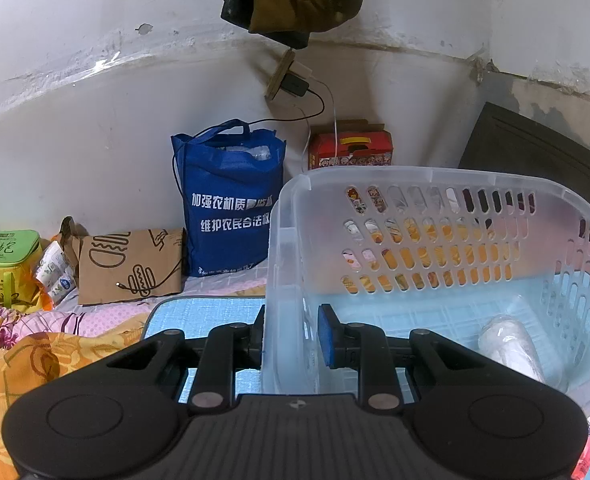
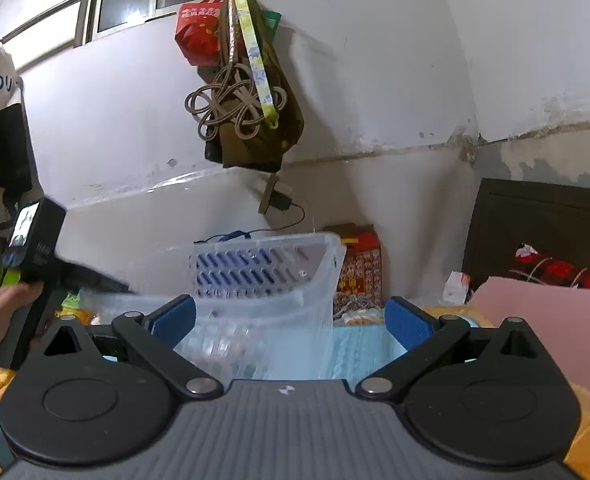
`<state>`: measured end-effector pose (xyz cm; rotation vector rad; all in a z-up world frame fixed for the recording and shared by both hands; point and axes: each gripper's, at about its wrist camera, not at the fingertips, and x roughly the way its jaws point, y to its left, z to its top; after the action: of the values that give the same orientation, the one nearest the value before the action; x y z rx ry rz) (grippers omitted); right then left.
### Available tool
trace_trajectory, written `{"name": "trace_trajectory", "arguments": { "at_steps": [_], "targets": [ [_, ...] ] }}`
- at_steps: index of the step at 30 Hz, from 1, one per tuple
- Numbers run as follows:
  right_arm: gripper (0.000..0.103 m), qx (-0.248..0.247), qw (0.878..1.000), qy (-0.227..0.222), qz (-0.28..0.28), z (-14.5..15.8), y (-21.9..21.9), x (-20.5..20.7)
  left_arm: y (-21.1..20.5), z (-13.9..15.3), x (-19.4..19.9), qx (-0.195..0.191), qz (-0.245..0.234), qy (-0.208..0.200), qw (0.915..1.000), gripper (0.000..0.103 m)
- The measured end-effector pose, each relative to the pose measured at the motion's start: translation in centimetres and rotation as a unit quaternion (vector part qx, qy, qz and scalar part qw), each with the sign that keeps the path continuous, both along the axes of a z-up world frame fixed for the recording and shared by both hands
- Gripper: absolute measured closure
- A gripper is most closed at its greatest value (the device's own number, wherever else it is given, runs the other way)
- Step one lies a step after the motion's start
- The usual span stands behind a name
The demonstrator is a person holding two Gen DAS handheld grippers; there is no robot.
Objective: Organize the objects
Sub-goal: 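Lower the white roll into the basket and open the right gripper, then grasp the pink tissue pack with the right gripper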
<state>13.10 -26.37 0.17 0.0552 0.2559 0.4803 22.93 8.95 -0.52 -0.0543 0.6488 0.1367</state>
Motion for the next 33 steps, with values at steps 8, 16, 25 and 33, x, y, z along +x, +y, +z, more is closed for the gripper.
{"name": "trace_trajectory", "arguments": {
  "at_steps": [8, 16, 25, 33],
  "targets": [
    [0.0, -0.037, 0.998, 0.05, 0.018, -4.0, 1.0, -1.0, -0.1, 0.0, 0.0, -0.001, 0.0, 0.0, 1.0, 0.075],
    [0.0, -0.02, 0.996, 0.089, 0.011, -5.7, 0.0, 0.4, 0.0, 0.0, 0.3, -0.003, -0.001, 0.0, 1.0, 0.075],
    [0.0, -0.014, 0.995, 0.101, 0.008, -6.2, -0.1, 0.3, 0.0, -0.1, 0.3, -0.002, -0.002, 0.002, 1.0, 0.074],
    [0.0, -0.032, 0.994, 0.102, 0.015, -6.3, 0.5, 0.3, 0.0, -0.3, 0.3, 0.0, -0.011, 0.002, 0.9999, 0.074]
  ]
}}
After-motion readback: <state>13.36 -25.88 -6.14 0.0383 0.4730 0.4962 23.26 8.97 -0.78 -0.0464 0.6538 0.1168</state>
